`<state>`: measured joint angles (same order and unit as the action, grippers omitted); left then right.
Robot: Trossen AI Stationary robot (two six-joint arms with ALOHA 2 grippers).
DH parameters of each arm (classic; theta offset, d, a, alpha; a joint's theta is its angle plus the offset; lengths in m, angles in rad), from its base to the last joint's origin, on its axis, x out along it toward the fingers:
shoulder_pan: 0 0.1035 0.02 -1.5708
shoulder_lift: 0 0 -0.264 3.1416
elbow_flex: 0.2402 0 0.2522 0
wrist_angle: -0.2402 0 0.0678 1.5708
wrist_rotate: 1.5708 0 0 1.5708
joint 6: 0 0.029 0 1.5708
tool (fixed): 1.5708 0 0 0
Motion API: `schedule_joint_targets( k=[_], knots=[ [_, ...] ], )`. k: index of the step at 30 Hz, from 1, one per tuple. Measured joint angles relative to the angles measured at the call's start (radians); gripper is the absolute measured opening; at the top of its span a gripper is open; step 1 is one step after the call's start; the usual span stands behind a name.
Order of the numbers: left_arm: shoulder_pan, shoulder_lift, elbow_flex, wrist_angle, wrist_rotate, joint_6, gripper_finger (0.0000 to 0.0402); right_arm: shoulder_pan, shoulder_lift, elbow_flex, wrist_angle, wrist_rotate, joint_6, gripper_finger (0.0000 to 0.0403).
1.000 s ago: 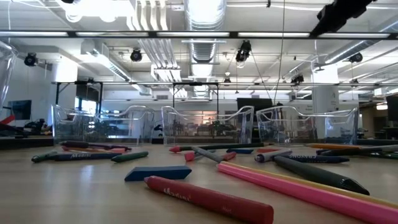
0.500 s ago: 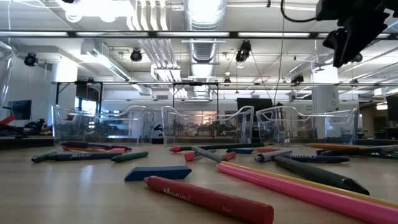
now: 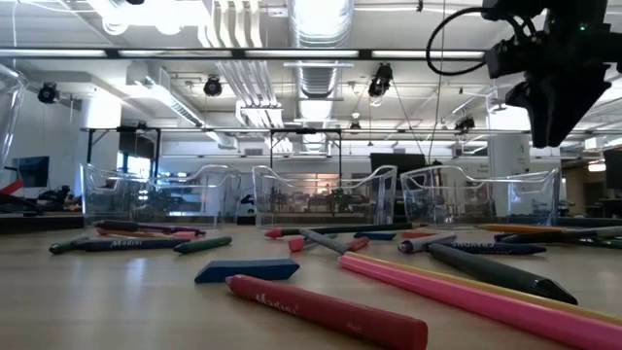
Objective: Sort crayons/erasers/pens/pencils in bins
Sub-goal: Put the red crayon into the top middle transparent bin
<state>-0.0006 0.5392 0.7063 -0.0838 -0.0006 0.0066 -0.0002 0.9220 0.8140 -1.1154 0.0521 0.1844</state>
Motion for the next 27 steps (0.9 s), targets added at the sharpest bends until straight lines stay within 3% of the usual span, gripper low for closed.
schedule_joint_targets(
  k=[8,13,27],
  knots=[
    [0.000,0.136,0.000,0.178,0.000,0.042,0.0000,0.000,-0.015,-0.078,0.031,-0.002,0.025,0.0148],
    [0.000,0.228,0.000,0.299,0.000,0.029,0.0000,0.000,-0.008,-0.110,0.074,-0.060,0.023,0.0148],
    [0.000,0.271,0.011,0.318,0.000,0.027,0.0000,0.000,0.069,-0.111,0.240,-0.085,0.085,0.0148]
  ],
)
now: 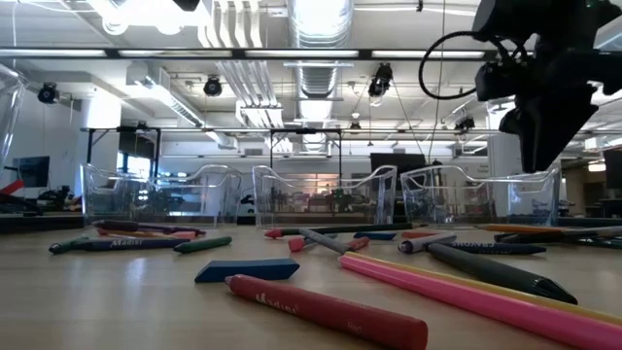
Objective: Sort crayons/erasers/pens/pencils in bins
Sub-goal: Put the red crayon into the top middle transparent bin
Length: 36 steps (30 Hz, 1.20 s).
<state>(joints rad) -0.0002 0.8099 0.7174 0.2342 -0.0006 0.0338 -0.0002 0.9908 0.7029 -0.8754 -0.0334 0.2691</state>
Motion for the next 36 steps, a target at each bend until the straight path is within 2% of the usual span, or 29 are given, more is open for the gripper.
schedule_joint_targets(
  k=[18,36],
  knots=[
    [0.000,-0.007,-0.003,-0.006,0.000,0.000,0.0000,-0.005,0.274,0.000,0.092,0.008,-0.133,0.0148],
    [0.000,-0.007,-0.003,-0.007,0.000,0.000,0.0000,-0.005,0.309,-0.001,0.160,0.008,-0.165,0.0148]
  ],
)
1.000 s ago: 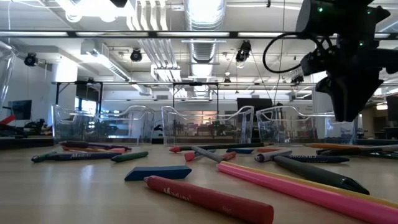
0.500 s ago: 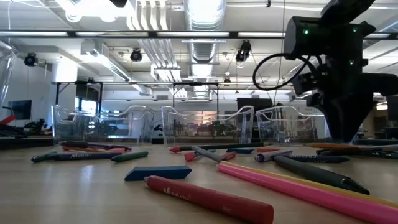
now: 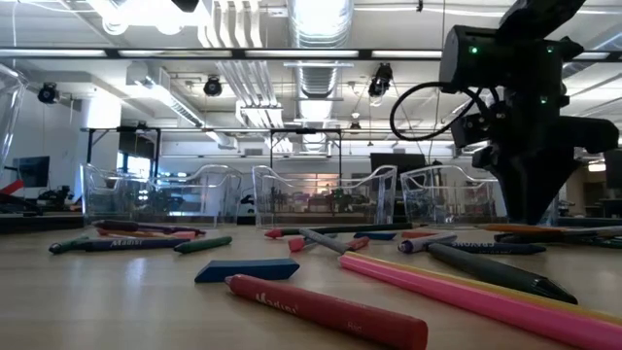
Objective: Sort crayons/erasers/pens/pencils in bins
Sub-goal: Put the red crayon into the top middle transparent bin
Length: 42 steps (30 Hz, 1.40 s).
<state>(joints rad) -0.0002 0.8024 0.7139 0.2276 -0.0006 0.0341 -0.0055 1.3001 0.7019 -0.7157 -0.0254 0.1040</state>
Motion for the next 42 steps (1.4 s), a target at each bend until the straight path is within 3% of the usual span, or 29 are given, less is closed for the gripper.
schedule_joint_targets(
  k=[22,35,42],
  knots=[
    [0.000,0.000,0.000,0.000,0.000,0.000,0.0000,-0.031,0.063,-0.005,-0.001,0.033,0.000,0.0146],
    [0.000,0.000,0.000,0.000,0.000,0.000,0.0000,-0.033,0.062,-0.005,-0.002,0.034,0.020,0.0037],
    [0.000,0.000,0.000,0.000,0.000,0.000,0.0000,-0.033,0.031,0.031,-0.044,0.035,0.021,0.0019]
  ],
)
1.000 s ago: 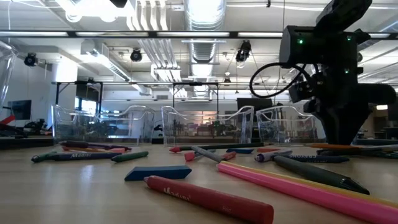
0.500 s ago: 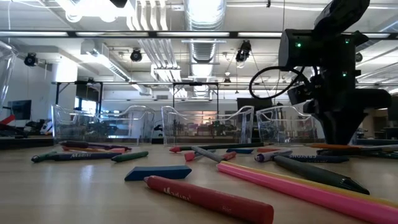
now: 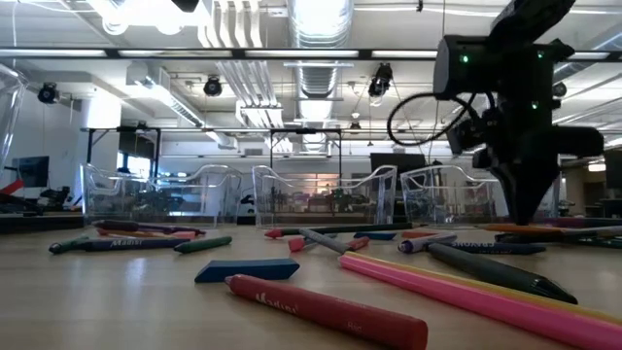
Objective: Sort crayons/erasers/pens/pencils in bins
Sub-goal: Put the red crayon into the top middle transparent bin
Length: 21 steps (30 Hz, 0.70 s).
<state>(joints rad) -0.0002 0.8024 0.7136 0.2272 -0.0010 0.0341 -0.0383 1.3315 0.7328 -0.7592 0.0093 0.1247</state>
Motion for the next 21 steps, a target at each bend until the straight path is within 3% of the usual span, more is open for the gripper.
schedule_joint_targets(
  k=[4,10,18,21],
  knots=[
    [0.000,0.000,0.000,0.000,0.000,0.000,0.0000,-0.008,-0.036,0.046,-0.006,0.028,-0.041,0.0024],
    [0.000,0.000,0.000,0.000,0.000,0.000,0.0000,-0.081,-0.037,0.160,0.005,0.160,-0.151,0.0027],
    [0.000,0.000,0.000,0.000,0.000,0.000,0.0000,-0.263,0.007,0.385,0.022,0.257,-0.361,0.0028],
    [0.000,0.000,0.000,0.001,0.000,0.000,0.0000,-0.356,0.016,0.446,0.018,0.240,-0.412,0.0028]
  ],
)
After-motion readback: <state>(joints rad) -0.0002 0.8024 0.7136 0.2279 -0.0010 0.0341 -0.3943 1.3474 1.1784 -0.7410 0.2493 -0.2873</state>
